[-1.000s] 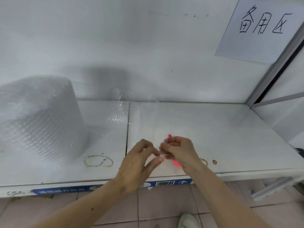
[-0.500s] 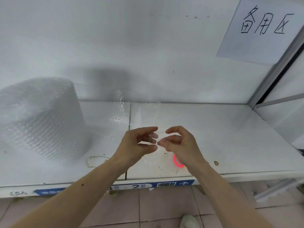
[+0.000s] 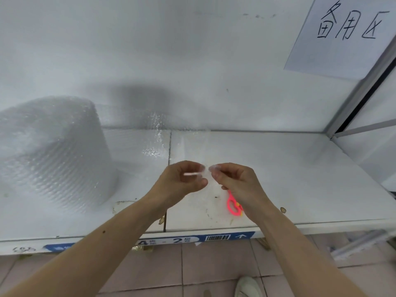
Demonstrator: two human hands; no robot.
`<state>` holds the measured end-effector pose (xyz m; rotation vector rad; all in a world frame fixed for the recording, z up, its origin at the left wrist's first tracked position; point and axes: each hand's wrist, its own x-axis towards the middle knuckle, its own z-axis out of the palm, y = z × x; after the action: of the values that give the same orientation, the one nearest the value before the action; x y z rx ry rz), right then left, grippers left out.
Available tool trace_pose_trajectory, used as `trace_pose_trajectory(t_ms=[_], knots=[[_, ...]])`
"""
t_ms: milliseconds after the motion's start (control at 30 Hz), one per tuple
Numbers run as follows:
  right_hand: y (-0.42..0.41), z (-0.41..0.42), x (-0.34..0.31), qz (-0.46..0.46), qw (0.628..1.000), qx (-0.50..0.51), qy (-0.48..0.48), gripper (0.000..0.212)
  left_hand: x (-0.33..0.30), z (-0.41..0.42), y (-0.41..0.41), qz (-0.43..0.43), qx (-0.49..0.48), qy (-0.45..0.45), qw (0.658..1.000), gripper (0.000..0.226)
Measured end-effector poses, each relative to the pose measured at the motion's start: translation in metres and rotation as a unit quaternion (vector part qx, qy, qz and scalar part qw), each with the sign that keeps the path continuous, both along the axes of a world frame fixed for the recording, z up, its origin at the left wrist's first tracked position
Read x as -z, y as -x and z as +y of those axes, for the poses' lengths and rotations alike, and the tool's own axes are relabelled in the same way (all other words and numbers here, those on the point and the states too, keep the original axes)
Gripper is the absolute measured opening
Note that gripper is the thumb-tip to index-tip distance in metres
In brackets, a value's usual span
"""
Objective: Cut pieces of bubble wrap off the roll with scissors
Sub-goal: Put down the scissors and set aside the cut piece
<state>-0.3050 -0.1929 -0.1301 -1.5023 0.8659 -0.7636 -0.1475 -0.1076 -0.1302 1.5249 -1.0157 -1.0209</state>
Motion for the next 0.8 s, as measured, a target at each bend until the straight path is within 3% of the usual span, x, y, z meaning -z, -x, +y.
trace_pose_trajectory(t_ms=[133, 333, 433, 600, 800], knots=[[-0.001, -0.002, 0.001, 0.006, 0.999, 0.01, -0.049, 0.016, 0.007, 0.0, 0.004, 0.102, 0.061, -0.037, 0.992, 0.026], [0.0, -0.004, 0.003, 0.017, 0.998, 0.024, -0.057, 0.016, 0.013, -0.008, 0.014, 0.126, -0.013, -0.014, 0.992, 0.027], [0.004, -0.007, -0.001, 0.026, 0.998, 0.042, -0.038, 0.01, 0.016, -0.012, 0.02, 0.134, 0.005, -0.018, 0.991, 0.029], [0.022, -0.028, -0.016, 0.014, 0.992, 0.031, -0.122, 0.018, 0.01, -0.026, 0.035, 0.182, 0.068, -0.031, 0.98, 0.035], [0.052, -0.051, -0.025, 0.064, 0.998, 0.024, -0.01, 0.013, 0.0, -0.048, 0.057, 0.205, 0.115, -0.025, 0.972, 0.049]])
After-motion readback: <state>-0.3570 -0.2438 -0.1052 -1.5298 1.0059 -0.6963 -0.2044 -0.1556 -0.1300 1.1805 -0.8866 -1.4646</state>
